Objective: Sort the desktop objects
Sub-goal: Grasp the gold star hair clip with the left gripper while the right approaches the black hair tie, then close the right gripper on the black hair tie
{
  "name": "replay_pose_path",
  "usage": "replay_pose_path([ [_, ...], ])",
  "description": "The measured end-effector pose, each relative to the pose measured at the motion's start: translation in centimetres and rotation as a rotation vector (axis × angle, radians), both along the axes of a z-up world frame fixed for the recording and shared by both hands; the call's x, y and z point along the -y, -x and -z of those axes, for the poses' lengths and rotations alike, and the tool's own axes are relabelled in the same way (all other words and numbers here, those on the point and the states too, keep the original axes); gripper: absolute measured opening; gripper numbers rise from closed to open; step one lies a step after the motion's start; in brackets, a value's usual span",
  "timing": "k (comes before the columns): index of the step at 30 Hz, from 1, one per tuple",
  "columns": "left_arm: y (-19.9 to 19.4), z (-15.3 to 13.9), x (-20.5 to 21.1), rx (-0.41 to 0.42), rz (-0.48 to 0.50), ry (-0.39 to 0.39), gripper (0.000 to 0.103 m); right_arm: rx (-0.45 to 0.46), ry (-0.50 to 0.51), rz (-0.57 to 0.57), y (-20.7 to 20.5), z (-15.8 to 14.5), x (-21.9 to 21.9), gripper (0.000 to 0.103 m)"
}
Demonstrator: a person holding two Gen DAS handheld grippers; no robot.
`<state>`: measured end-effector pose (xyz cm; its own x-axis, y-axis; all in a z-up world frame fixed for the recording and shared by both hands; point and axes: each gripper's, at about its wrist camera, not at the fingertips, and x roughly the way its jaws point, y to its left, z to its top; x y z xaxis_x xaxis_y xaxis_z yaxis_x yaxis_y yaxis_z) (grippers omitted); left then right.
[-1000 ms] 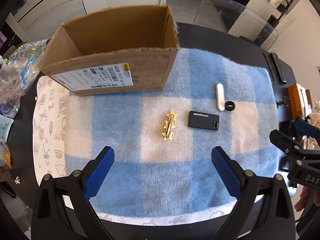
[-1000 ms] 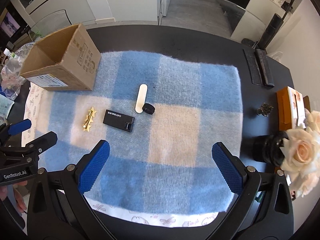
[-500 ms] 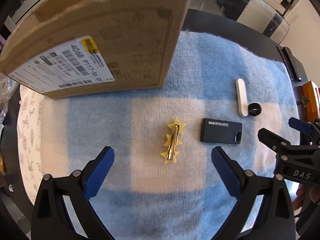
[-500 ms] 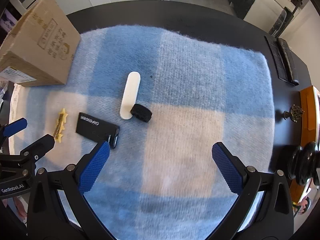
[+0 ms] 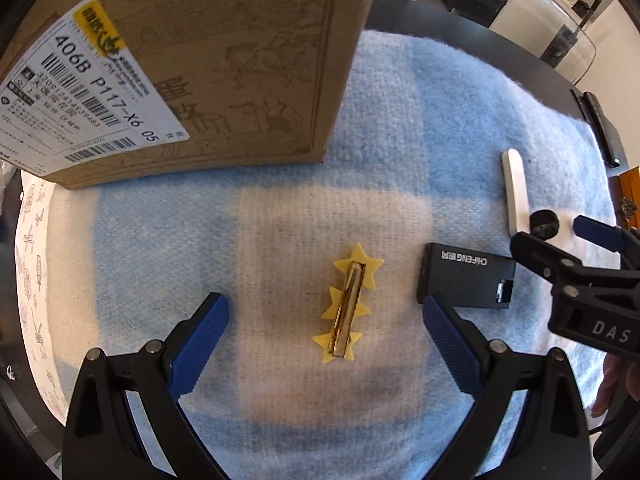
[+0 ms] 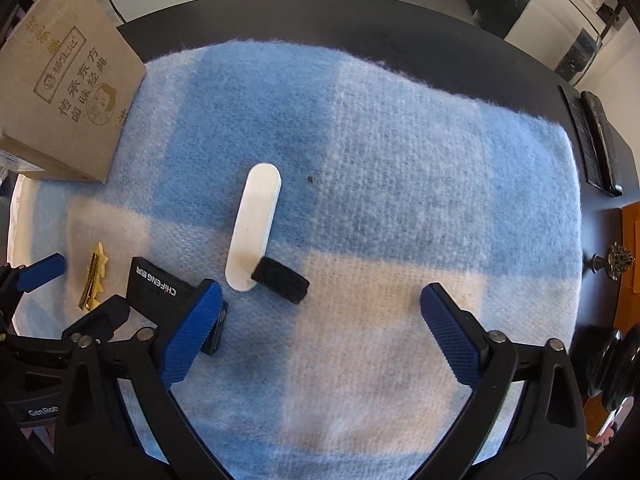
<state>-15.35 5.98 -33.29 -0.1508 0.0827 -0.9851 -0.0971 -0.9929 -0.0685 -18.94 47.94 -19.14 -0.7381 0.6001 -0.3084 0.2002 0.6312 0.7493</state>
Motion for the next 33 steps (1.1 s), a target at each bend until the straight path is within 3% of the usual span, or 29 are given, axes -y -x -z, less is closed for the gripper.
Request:
replay_pose_path([
  [6, 0.0, -0.1, 0.2, -0.009, -0.003, -0.006, 0.095, 0.009, -0.031, -0.016, -0.3, -0.2, -0.6, 0.07],
  [9, -0.1, -0.2, 0.0, -0.012, 0.007, -0.007, 0.08, 0.002, -0.05, -0.023, -0.4, -0.4, -0.7, 0.06],
  [11, -0.2, -0.2, -0.1, -0.007, 0.013, 0.0, 0.062, 0.003, -0.054, -0.025, -0.5, -0.4, -0.7, 0.055],
  [15, -0.4, -0.1, -0.2, 0.0, 0.021, 0.008, 0.056, 0.004, -0.062, -0.028, -0.5, -0.5, -0.6, 0.042],
  [20, -0.8, -0.6, -0.6, -0.012, 0.045, 0.025, 0.025, 0.01, -0.068, -0.03, -0.6, -0.6, -0.5, 0.037],
  [29, -1.3, -0.9, -0.8, -0.011, 0.046, 0.005, 0.022, 0.017, -0.076, -0.031, -0.9, -0.7, 0.0, 0.031],
  [33, 0.2, 0.0, 0.6, -0.01, 0.046, 0.001, 0.022, 0.018, -0.077, -0.031, -1.0, -0.7, 0.3, 0.03],
])
